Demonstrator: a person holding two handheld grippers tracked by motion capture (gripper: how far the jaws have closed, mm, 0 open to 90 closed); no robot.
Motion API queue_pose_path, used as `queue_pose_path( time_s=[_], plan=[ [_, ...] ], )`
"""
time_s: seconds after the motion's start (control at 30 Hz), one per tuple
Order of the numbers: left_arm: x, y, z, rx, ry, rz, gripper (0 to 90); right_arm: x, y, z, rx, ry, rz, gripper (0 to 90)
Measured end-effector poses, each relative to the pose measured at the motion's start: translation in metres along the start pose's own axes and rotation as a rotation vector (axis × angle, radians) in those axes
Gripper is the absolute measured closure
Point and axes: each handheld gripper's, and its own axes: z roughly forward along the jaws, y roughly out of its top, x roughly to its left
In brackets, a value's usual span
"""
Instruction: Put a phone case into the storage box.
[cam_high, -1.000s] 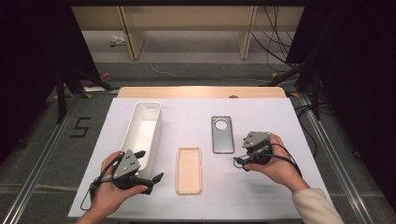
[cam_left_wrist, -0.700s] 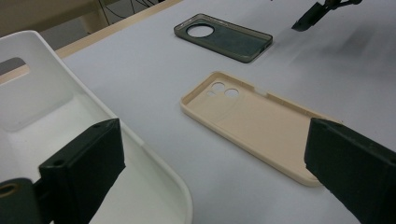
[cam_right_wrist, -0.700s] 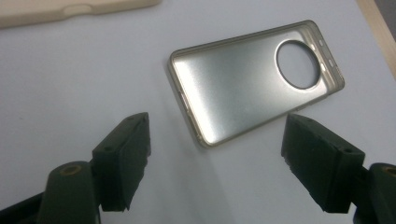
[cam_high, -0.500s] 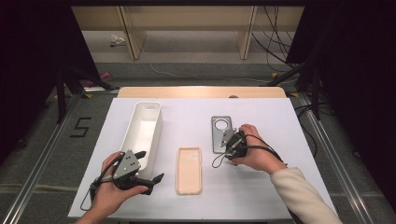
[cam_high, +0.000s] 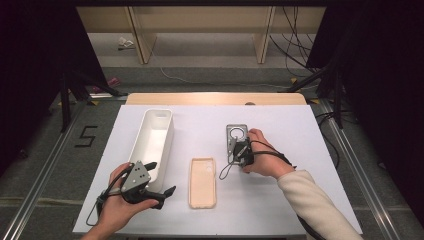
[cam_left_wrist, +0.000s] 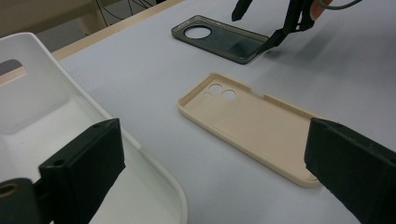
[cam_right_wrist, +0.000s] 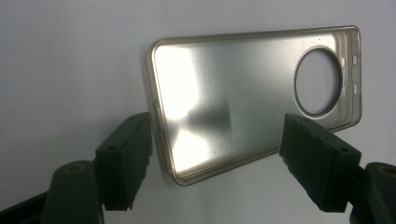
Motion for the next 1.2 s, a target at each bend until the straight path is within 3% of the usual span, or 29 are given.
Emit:
queue_pose_path(
  time_s=[0.73,0.87,1.2],
  plan=[
    [-0.001,0.000,0.001,-0.003,-0.013,-0.002,4.4,-0.002,0.015,0.009,0.066,0.034,-0.079,31.2],
    [-0.001,0.000,0.000,-0.004,-0.014,0.000,4.4,-0.002,0.017,0.009,0.080,0.051,-0.097,36.2],
    [-0.002,0.000,0.001,-0.006,-0.018,0.003,4.5,0.001,0.020,0.007,0.097,0.121,-0.125,61.6]
  ],
)
